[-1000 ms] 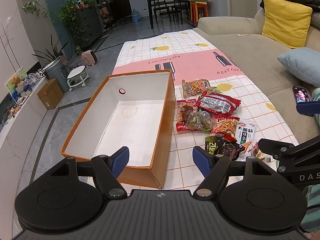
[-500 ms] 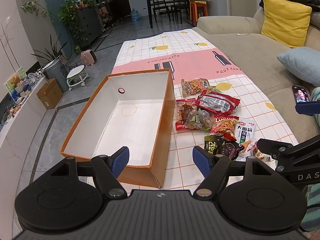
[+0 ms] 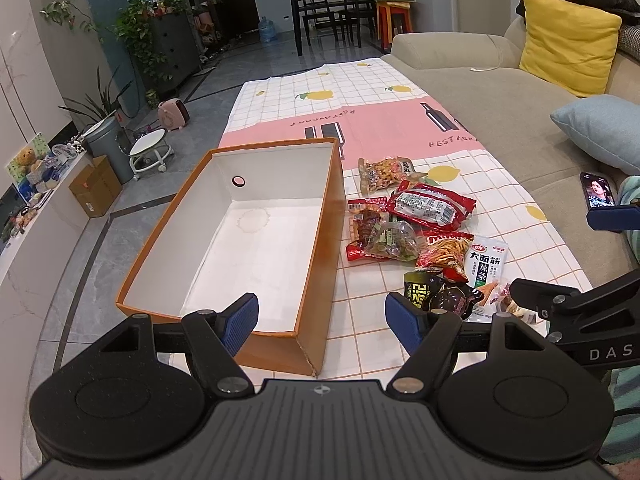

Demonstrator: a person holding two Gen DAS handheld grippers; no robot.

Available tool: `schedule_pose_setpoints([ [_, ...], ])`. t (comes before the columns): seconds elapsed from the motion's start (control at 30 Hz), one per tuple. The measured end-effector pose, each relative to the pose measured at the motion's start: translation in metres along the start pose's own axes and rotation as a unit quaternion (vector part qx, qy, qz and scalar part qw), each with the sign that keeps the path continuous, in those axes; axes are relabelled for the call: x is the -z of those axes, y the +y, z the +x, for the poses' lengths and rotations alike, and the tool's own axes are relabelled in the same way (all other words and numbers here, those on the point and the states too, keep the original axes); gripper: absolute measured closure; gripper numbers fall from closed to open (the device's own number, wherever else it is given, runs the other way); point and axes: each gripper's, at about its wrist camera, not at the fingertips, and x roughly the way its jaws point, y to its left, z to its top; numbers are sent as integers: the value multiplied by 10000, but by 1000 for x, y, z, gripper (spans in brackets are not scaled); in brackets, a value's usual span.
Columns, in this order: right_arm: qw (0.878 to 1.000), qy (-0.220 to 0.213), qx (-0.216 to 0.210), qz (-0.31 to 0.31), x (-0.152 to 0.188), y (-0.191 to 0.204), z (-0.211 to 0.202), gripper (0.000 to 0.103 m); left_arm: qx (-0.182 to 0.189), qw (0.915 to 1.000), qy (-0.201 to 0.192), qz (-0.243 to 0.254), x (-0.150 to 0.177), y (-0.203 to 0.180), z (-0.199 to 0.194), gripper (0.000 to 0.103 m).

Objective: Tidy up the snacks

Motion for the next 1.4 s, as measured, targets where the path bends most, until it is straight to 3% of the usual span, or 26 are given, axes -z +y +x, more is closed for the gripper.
schedule_pose_setpoints([
  [0.23, 9998, -68, 60, -154, 0, -2, 3, 4, 376, 9992, 32, 114, -10, -10, 4, 25],
  [0.37, 10000, -45, 60, -26, 0, -13, 9, 9, 784, 9967, 85, 186, -19, -15, 11, 46],
  [0.47, 9999, 122, 66, 66, 0, -24, 20, 15, 1168, 9926, 206, 246, -27, -19, 20, 52],
  [0.6, 9989, 393, -31, 245, 3, -37, 39, 20, 1525, 9859, 451, 515, -33, -35, 38, 50],
  [0.67, 9974, 606, -135, 374, 5, -44, 51, 24, 1633, 9829, 569, 638, -33, -43, 49, 40],
  [0.97, 9847, 1484, -307, 861, 26, -67, 104, 23, 1776, 9747, 1141, 737, -34, -60, 107, 18],
  [1.4, 9755, 2006, -361, 822, 39, -70, 147, 19, 1883, 9645, 1781, 496, -22, -69, 169, 16],
])
